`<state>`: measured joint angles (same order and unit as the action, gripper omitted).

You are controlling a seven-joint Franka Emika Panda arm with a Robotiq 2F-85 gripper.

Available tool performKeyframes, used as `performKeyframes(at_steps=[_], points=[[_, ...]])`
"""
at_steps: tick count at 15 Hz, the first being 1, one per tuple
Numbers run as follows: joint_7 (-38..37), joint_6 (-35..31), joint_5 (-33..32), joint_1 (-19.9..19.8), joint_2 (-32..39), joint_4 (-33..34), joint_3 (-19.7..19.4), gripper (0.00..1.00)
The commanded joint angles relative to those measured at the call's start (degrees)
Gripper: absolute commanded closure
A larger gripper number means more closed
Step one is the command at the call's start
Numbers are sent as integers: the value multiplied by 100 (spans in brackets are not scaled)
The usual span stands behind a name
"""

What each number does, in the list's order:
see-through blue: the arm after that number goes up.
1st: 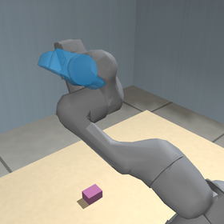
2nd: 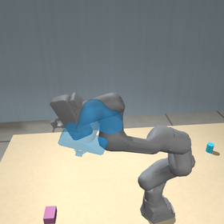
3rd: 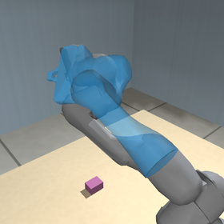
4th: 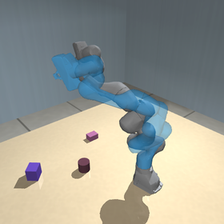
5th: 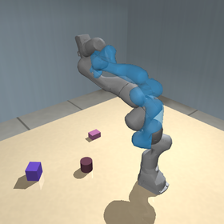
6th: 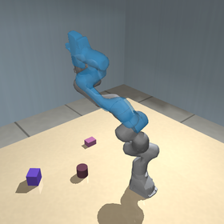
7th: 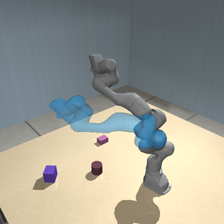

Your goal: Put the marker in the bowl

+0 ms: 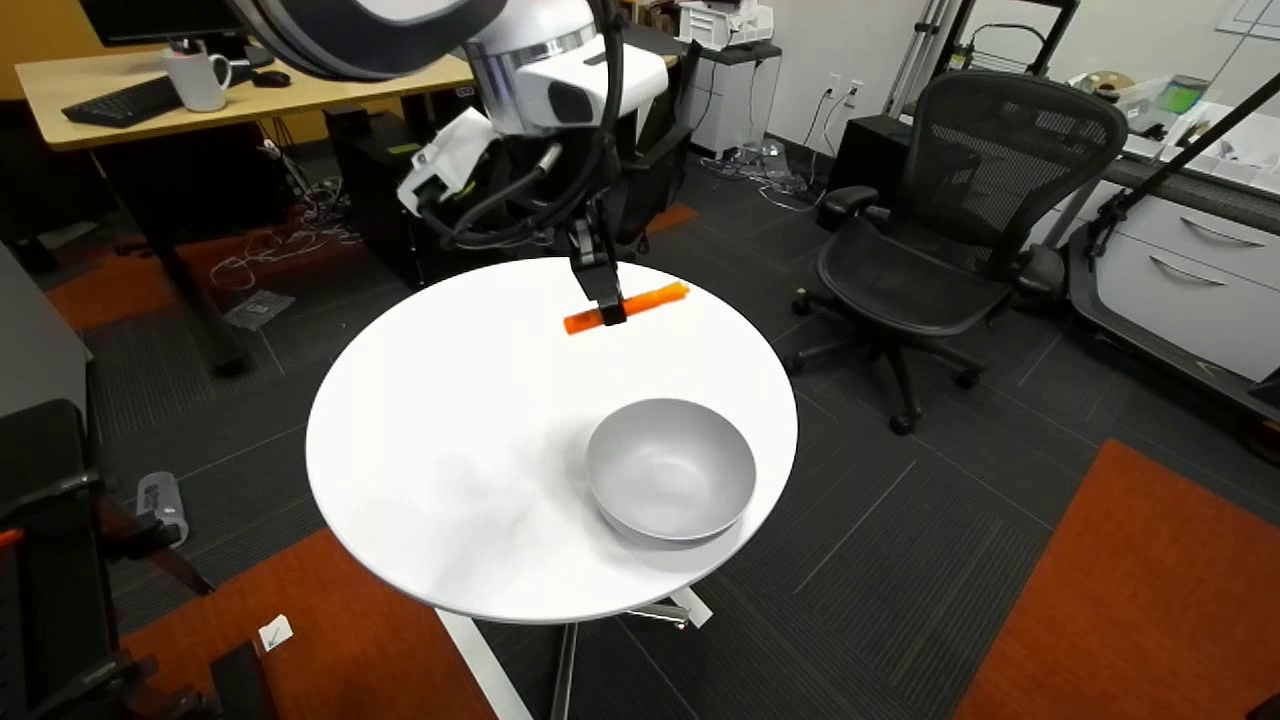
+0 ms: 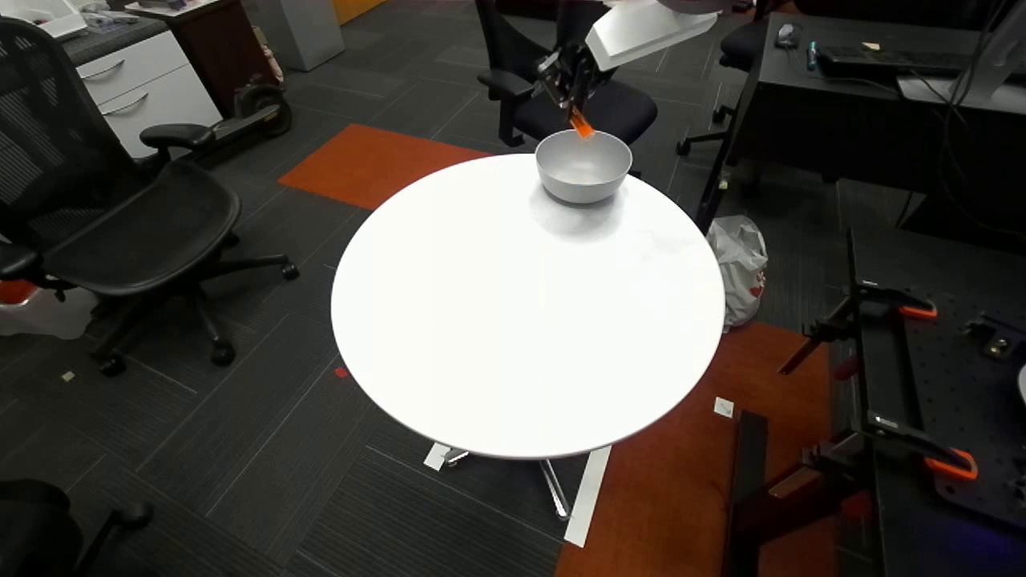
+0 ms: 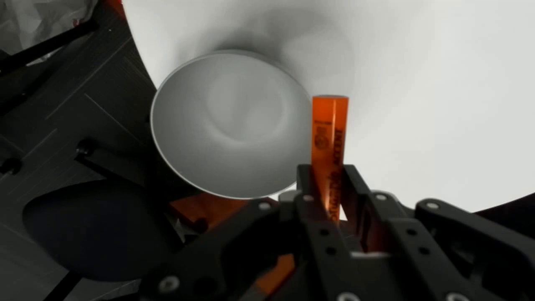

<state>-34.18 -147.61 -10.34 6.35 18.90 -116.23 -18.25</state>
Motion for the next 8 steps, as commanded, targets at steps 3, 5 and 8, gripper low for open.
performKeyframes(at_steps=[3, 5, 8], points=[[-6, 651, 86, -464, 247, 568, 133, 95], [338, 917, 373, -691, 343, 750, 304, 95], [740, 1258, 755, -951, 581, 1057, 488, 95]])
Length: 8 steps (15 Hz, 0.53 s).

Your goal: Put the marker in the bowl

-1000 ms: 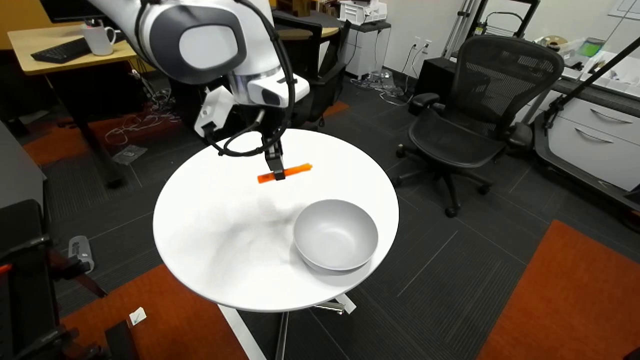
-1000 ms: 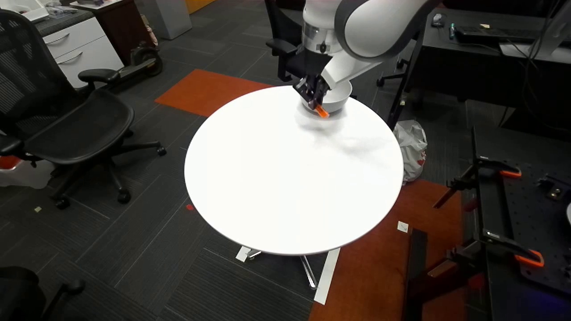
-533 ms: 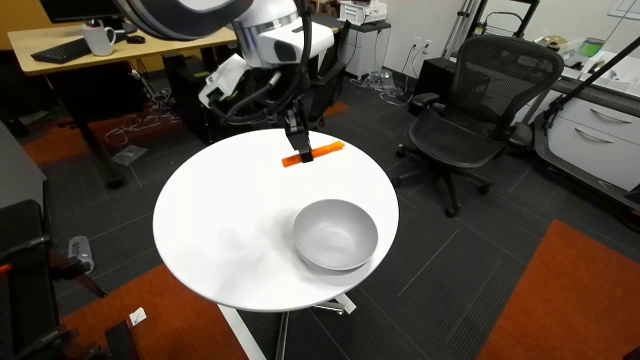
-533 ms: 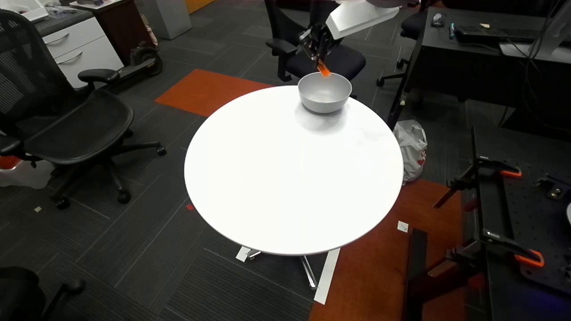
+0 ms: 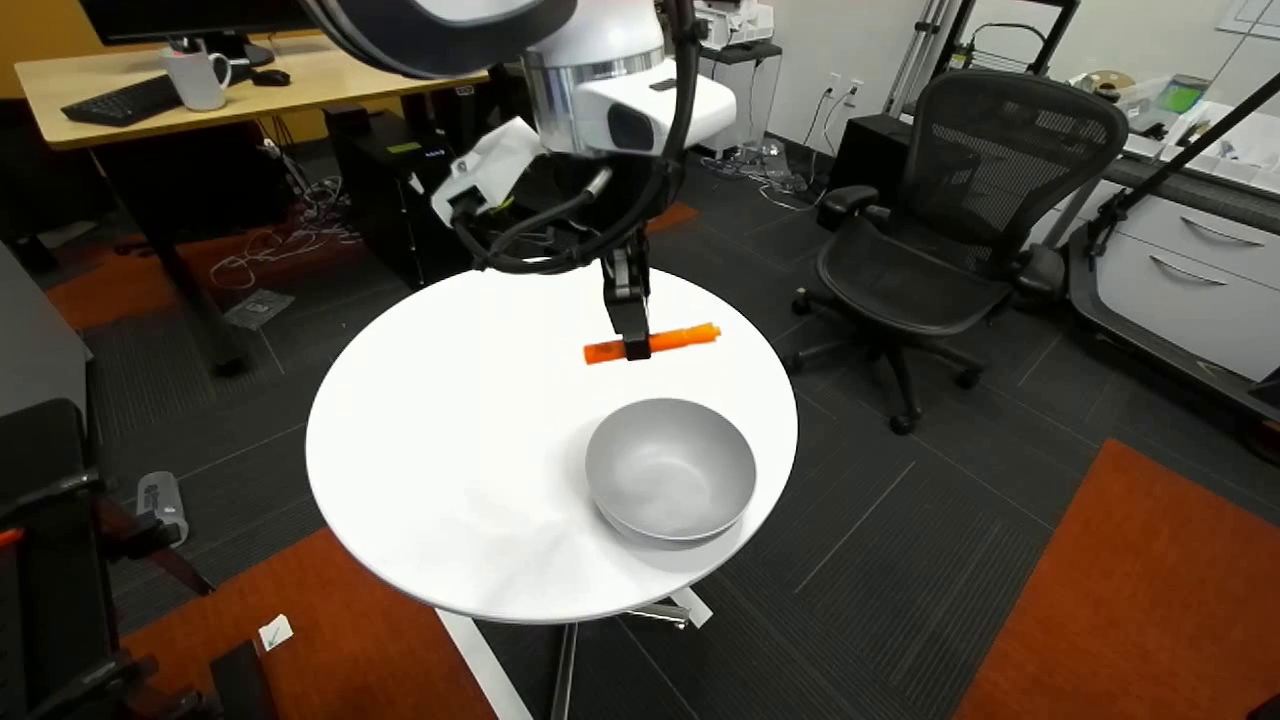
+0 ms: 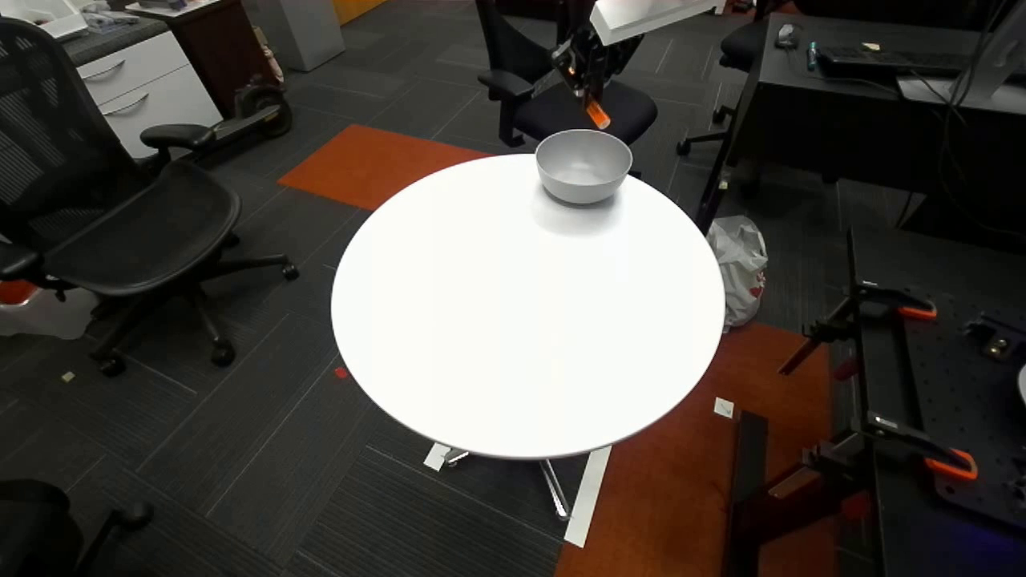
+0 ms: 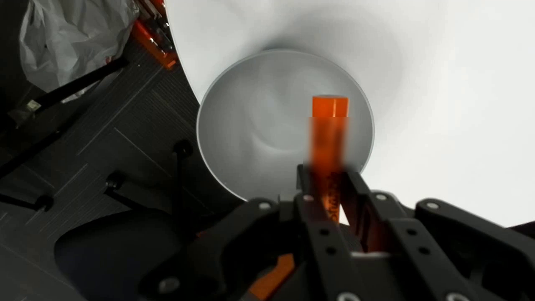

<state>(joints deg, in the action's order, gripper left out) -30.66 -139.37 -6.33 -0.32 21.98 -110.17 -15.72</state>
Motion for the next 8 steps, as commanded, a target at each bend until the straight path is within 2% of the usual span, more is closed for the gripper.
performKeyframes(at_steps=[1, 8], points=[[540, 525, 477, -362, 366, 540, 298, 95], [847, 859, 977, -740, 1120, 1268, 417, 95]])
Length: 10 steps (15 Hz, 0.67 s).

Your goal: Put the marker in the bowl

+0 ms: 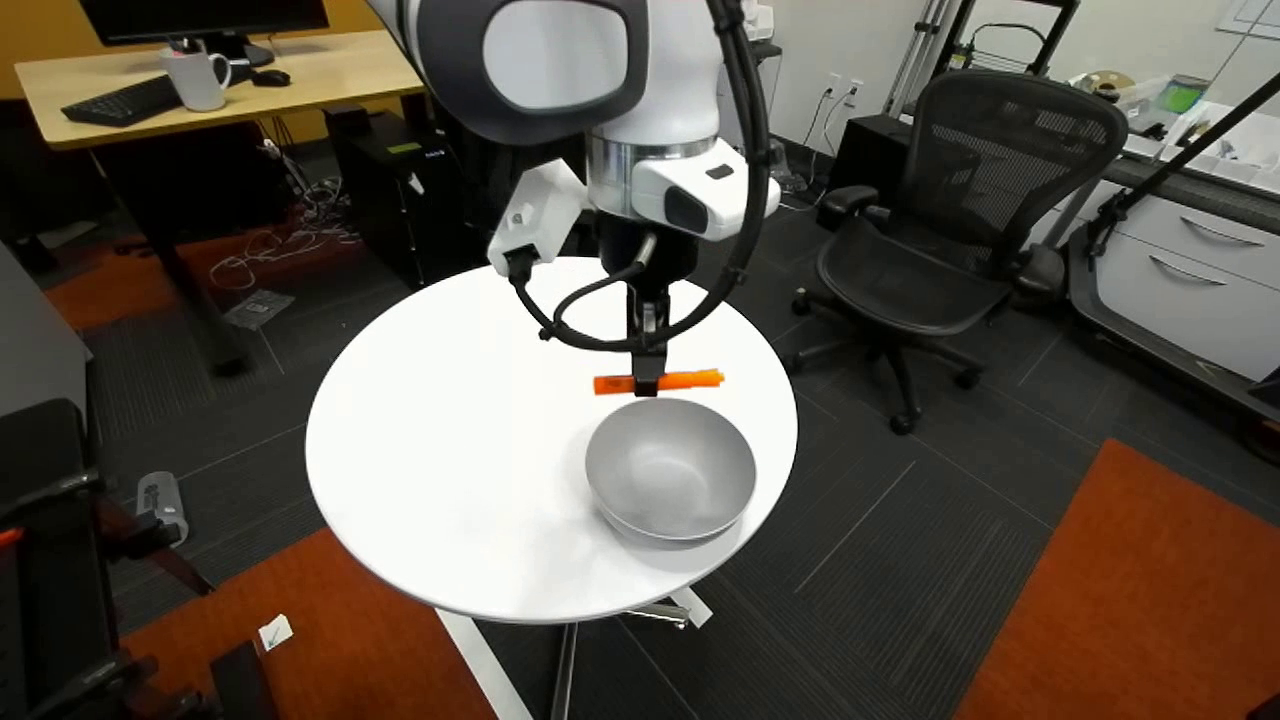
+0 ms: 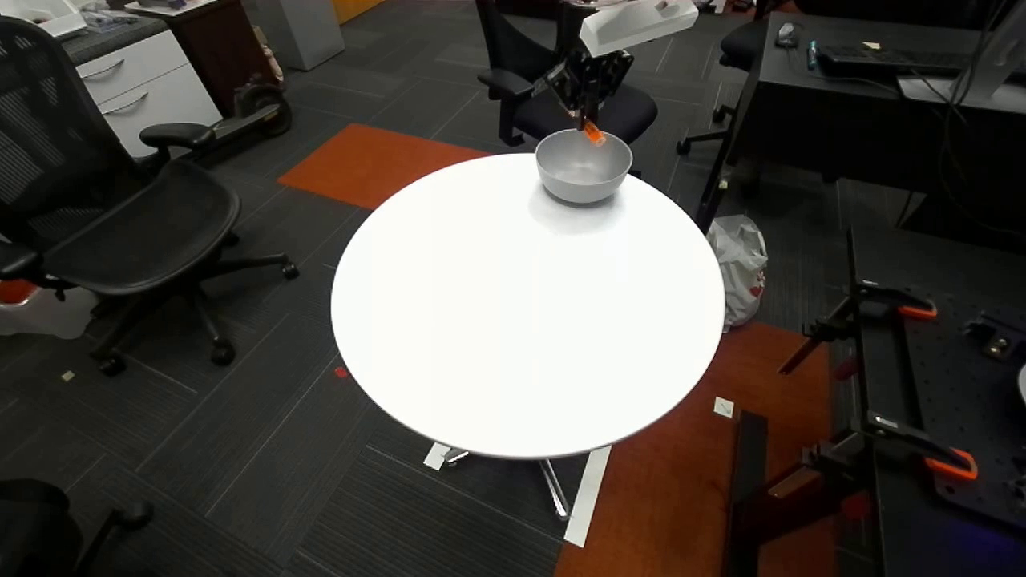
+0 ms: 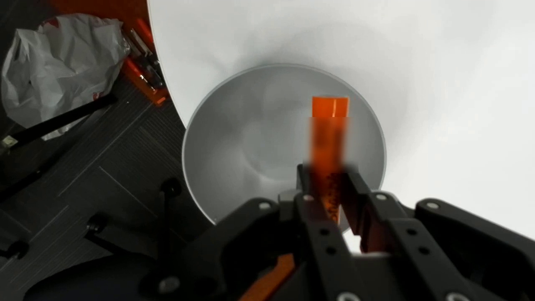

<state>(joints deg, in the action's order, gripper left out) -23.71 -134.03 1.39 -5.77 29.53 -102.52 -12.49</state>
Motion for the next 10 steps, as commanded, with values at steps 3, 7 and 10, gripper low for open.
performKeyframes(at_steps=[3, 7, 10], points=[[146, 376, 284, -314, 706, 780, 82, 95], [82, 446, 414, -411, 1058, 1127, 91, 55], [68, 572, 461, -429, 1213, 1342, 85, 41]])
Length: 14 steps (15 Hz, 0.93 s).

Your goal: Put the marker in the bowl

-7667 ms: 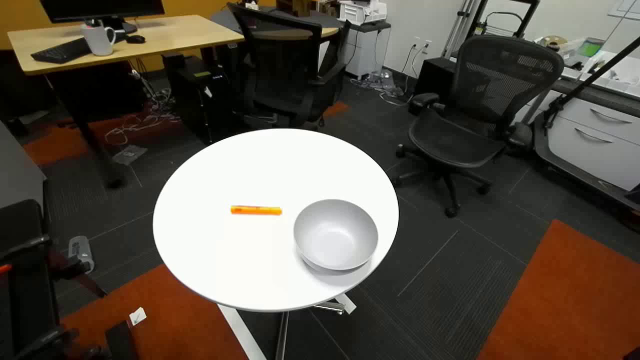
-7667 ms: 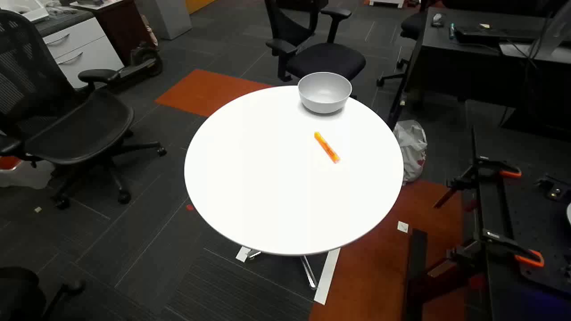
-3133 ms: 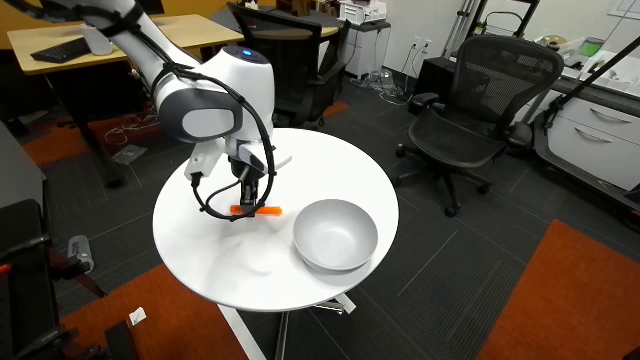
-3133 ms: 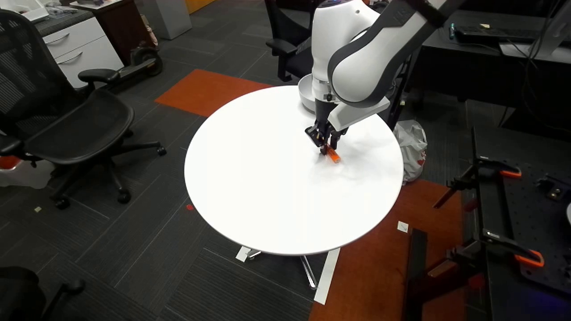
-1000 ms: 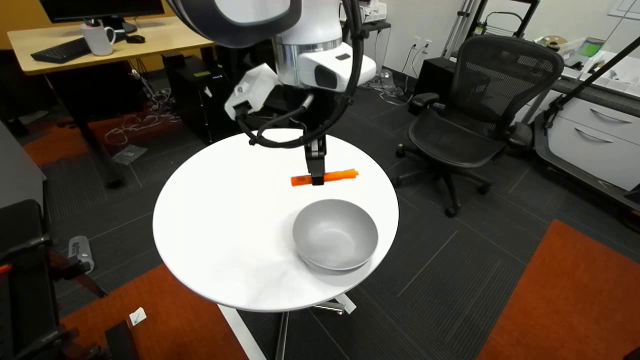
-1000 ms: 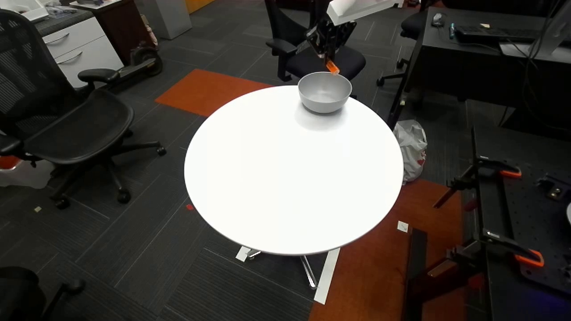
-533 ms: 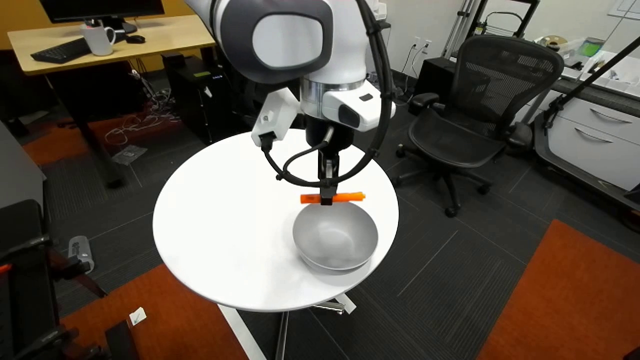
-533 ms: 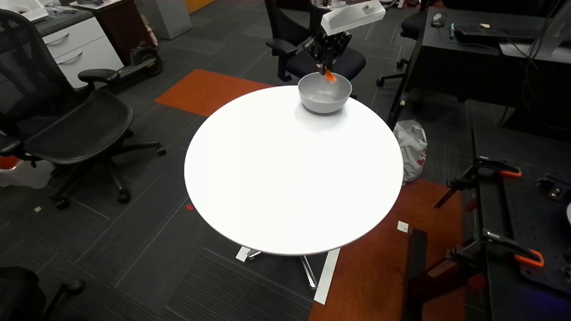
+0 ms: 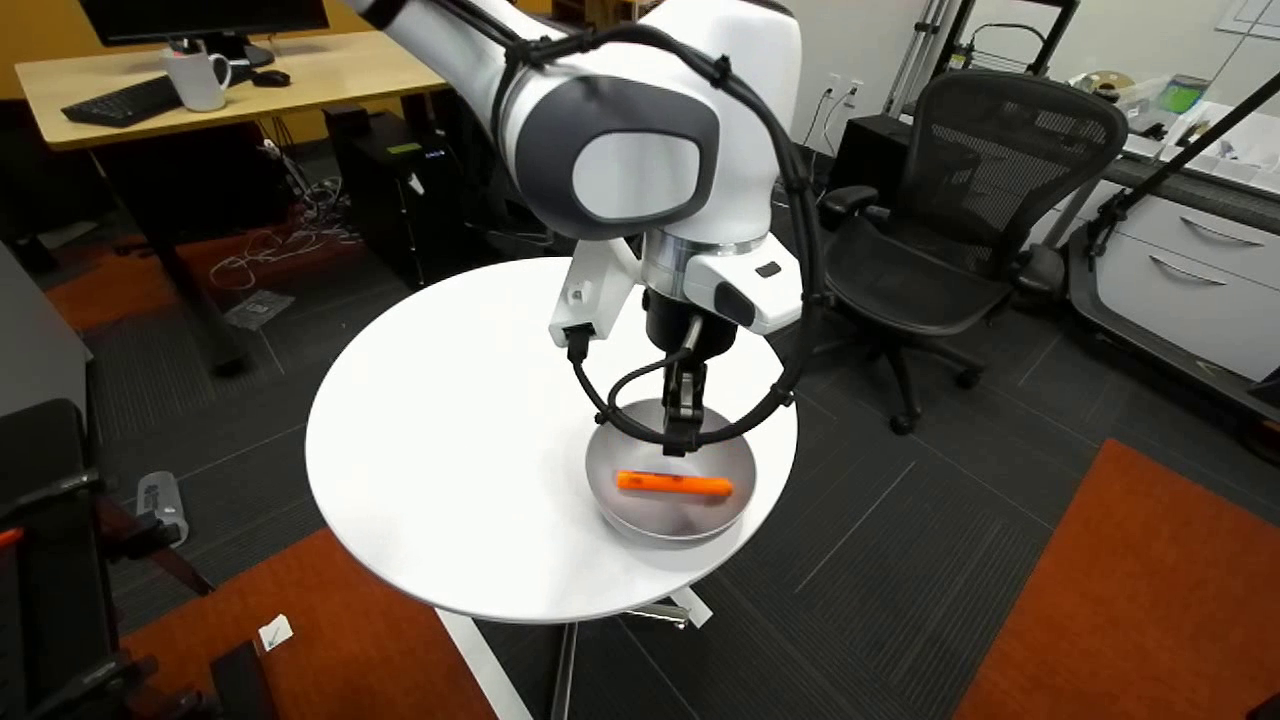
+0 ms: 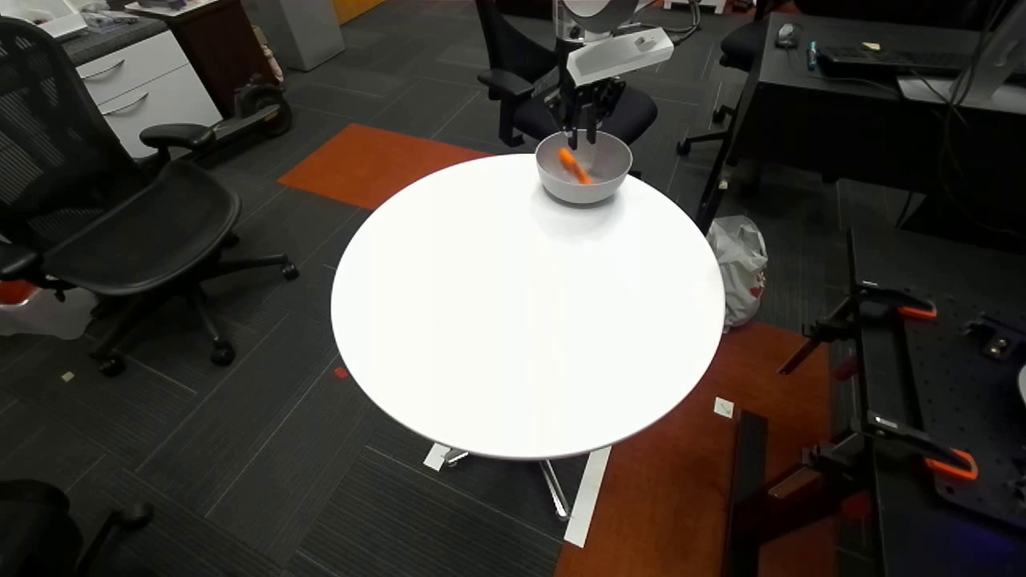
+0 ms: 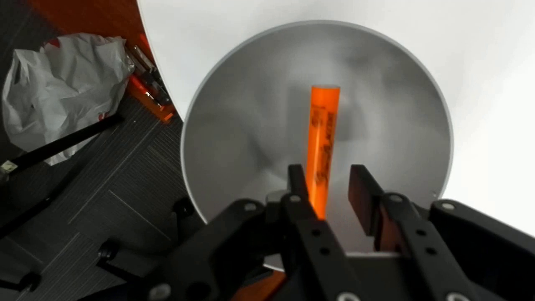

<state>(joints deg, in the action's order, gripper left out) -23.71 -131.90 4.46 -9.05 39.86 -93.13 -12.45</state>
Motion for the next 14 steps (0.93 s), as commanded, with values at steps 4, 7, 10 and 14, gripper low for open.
performKeyframes(at_steps=[4, 7, 10, 14], points=[[42, 411, 225, -111, 292, 540, 97, 10], [54, 383, 312, -125, 334, 547, 114, 0], [66, 404, 347, -132, 359, 551, 118, 0], [5, 202, 213, -33, 339, 397, 18, 0]])
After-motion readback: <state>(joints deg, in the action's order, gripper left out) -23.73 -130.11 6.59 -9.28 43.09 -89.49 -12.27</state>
